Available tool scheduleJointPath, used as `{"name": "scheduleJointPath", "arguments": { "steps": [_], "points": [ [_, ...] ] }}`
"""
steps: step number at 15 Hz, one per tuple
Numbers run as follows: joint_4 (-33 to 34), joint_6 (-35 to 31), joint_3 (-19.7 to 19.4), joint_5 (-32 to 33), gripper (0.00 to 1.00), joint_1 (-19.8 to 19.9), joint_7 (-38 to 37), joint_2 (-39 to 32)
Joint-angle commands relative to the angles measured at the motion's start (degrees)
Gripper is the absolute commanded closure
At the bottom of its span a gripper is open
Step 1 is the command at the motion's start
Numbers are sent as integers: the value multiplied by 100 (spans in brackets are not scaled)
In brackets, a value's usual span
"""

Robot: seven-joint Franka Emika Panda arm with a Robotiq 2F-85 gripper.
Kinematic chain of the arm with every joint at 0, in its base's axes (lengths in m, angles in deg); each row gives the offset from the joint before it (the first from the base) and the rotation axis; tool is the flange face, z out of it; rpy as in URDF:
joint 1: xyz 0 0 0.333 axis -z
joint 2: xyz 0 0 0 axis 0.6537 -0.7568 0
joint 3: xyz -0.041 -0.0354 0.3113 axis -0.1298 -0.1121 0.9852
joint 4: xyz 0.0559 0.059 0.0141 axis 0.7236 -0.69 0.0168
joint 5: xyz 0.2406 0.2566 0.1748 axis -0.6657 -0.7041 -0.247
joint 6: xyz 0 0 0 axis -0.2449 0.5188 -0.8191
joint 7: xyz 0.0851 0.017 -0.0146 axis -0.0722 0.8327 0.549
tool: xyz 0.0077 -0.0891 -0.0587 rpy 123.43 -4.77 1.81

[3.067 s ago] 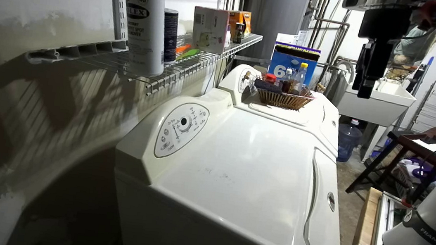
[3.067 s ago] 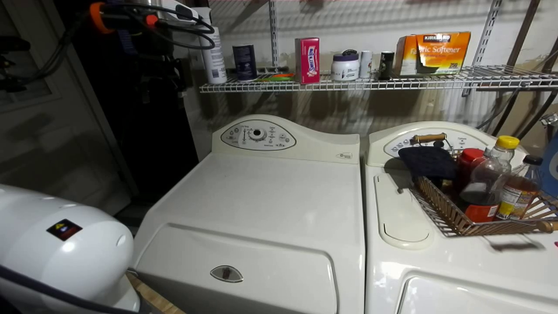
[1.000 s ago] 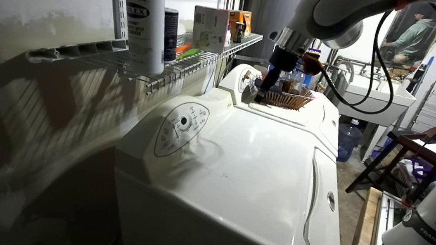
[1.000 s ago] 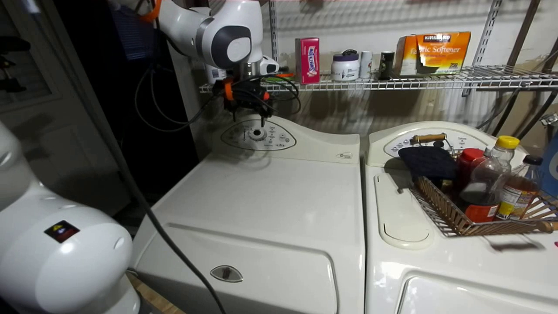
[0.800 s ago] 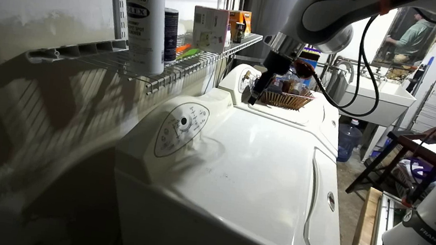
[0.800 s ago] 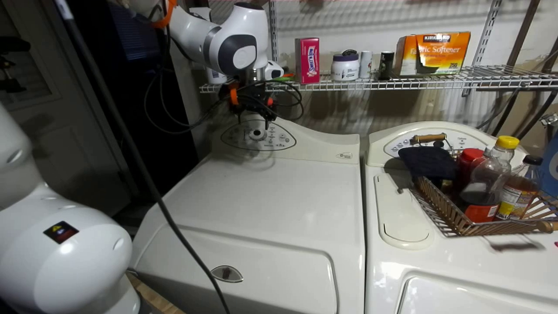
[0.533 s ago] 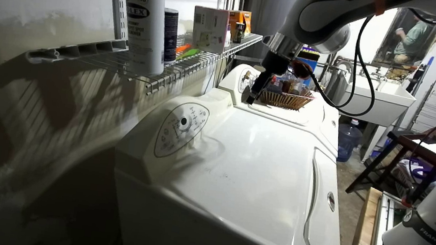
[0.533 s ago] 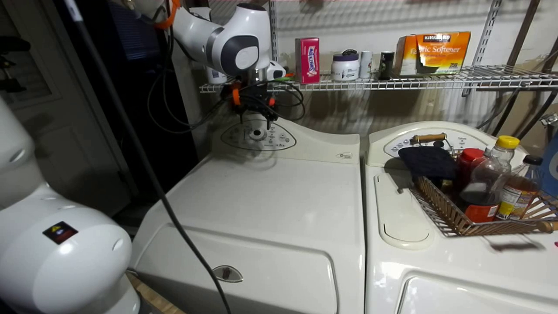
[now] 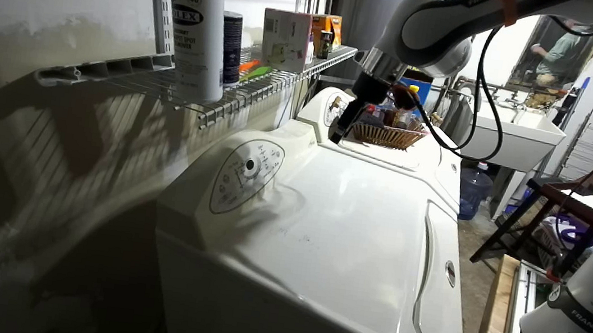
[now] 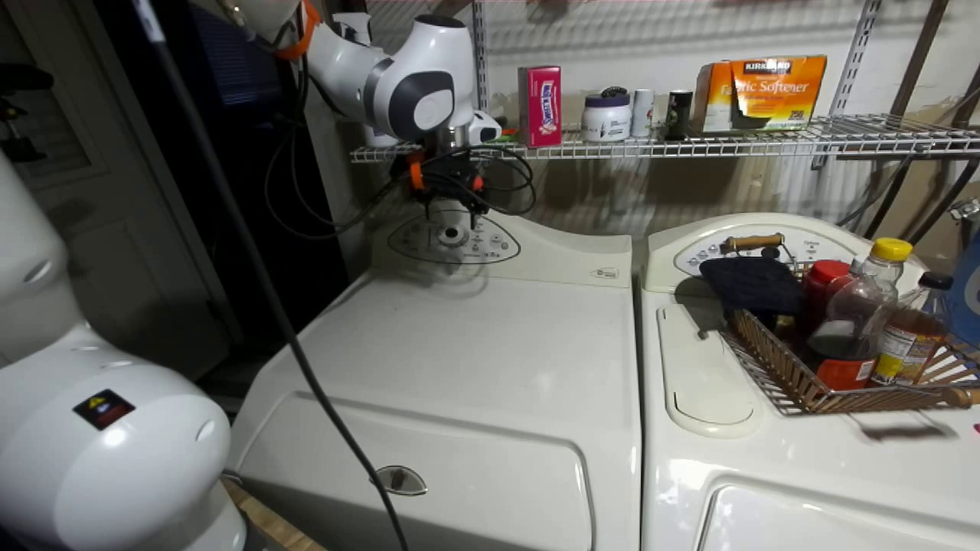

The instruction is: Press a button on the washing machine

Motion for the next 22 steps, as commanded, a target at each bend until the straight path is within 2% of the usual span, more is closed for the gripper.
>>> {"name": "scheduleJointPath", "arguments": {
  "steps": [1, 4, 10, 12, 22],
  "points": [
    [321, -642, 201, -6, 32, 155, -221, -695],
    [502, -1069, 309, -1, 56, 246, -373, -1166],
    [899, -1795, 644, 39, 97, 489, -438, -1855],
    [1007, -2008, 720, 116, 100, 543, -468, -2026],
    [1418, -2508, 931, 336, 100, 747, -602, -2566]
  ]
}}
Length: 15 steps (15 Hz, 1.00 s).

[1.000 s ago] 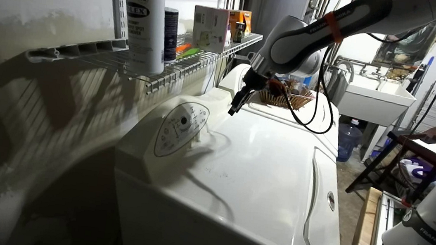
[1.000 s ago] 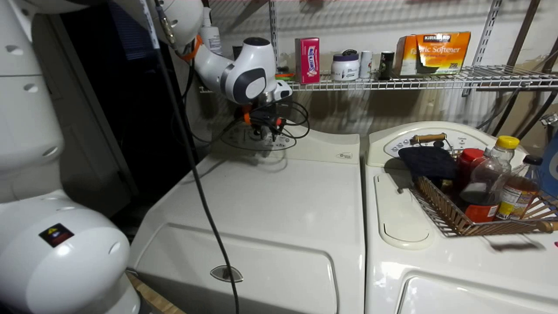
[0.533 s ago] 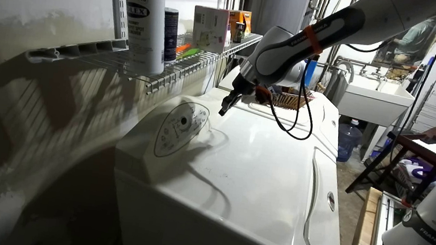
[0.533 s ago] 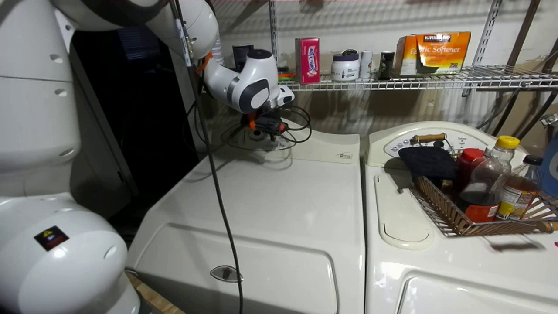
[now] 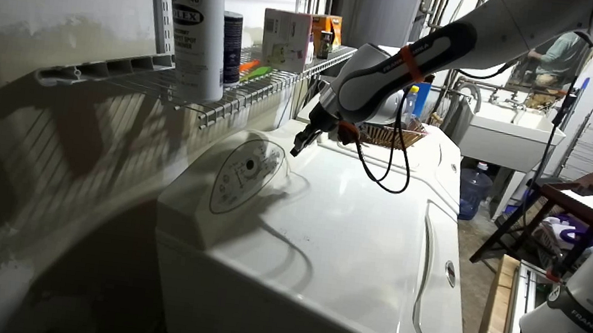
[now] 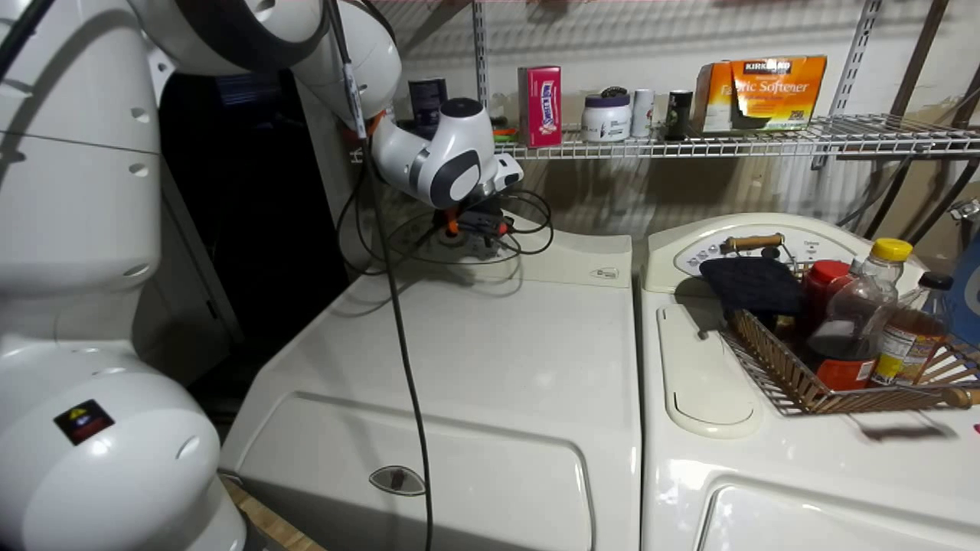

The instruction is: Press a button on the washing machine

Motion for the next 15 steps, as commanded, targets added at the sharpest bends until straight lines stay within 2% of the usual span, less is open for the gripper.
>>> {"name": "scheduleJointPath", "arguments": {
  "steps": [1, 15],
  "points": [
    [279, -100, 202, 196, 100, 163, -204, -271],
    [629, -287, 217, 444, 100, 152, -440, -670]
  ]
}}
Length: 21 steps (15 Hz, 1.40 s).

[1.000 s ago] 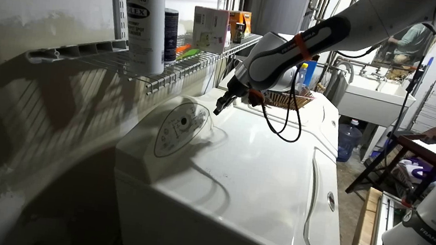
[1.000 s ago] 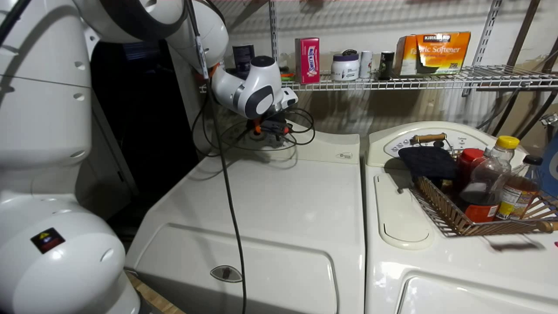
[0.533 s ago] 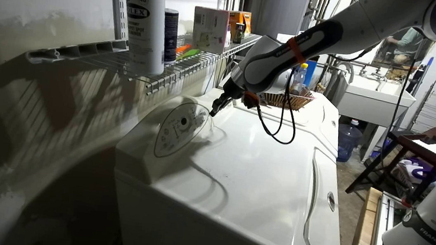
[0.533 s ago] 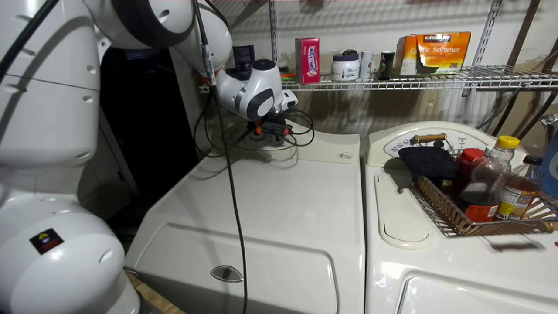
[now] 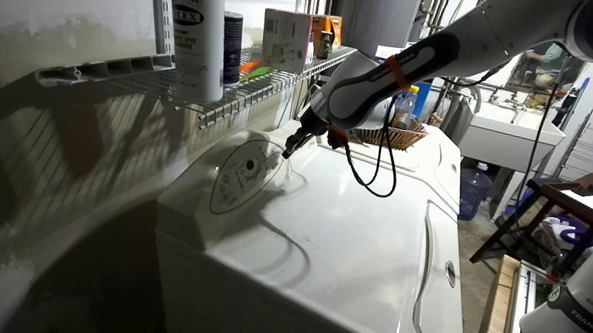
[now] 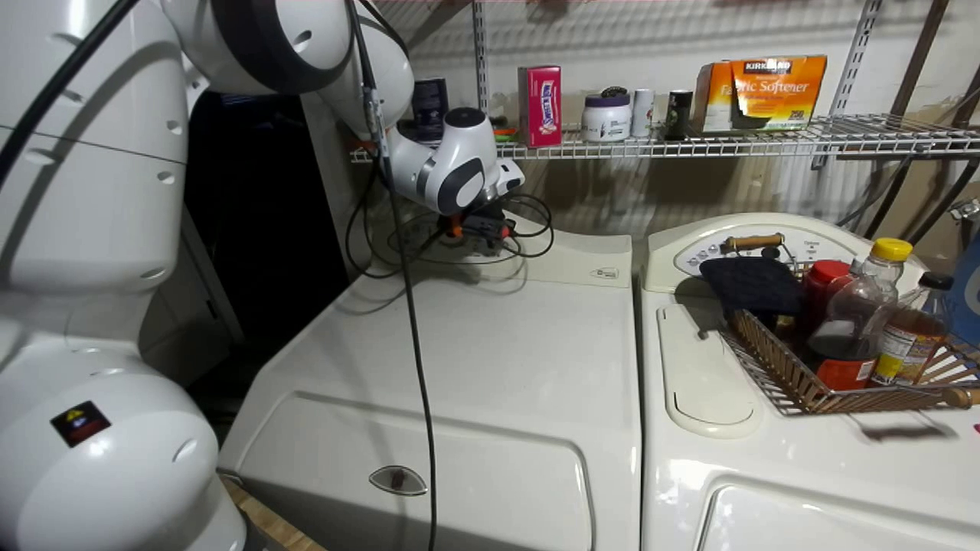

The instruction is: Press a button on the washing machine

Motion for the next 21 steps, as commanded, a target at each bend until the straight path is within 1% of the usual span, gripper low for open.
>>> {"name": "scheduleJointPath", "arguments": {
  "steps": [1, 13, 21],
  "points": [
    [240, -114, 63, 254, 100, 54, -299, -232],
    [477, -323, 22, 417, 100, -40, -800, -504],
    [618, -433, -2, 496, 100, -138, -930, -645]
  ]
}}
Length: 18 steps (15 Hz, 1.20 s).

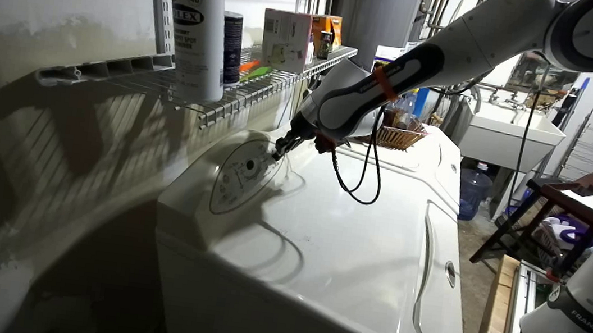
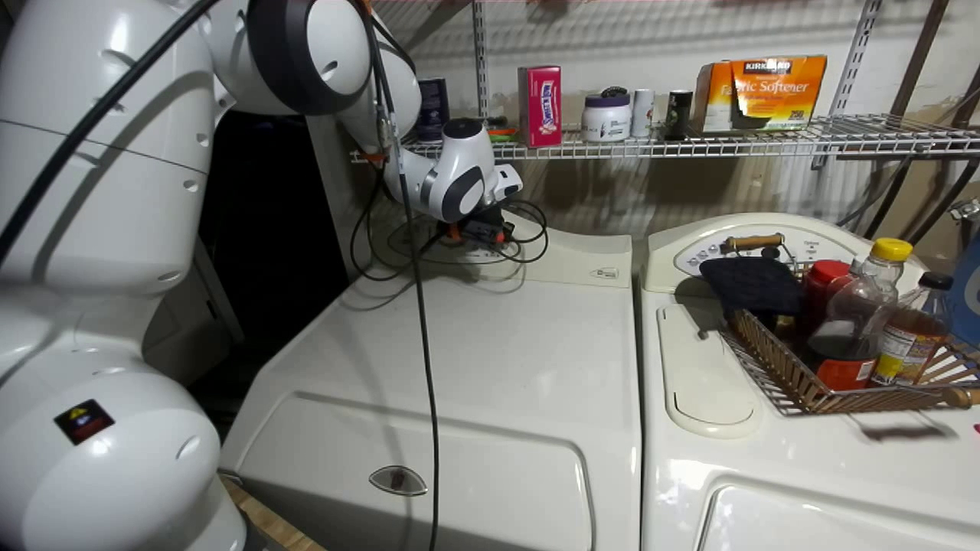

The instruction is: Press a button on the washing machine

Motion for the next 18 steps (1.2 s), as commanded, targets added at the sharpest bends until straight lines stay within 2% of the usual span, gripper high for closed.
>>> {"name": "scheduleJointPath", "arguments": {
  "steps": [1, 7, 12, 18],
  "points": [
    [199, -149, -50, 241, 100, -75, -269, -160],
    [130, -111, -208, 476, 100, -183, -437, -44],
    [261, -229, -234, 816, 100, -165, -233, -149],
    [459, -247, -27, 893, 100, 23, 71, -363]
  ]
}}
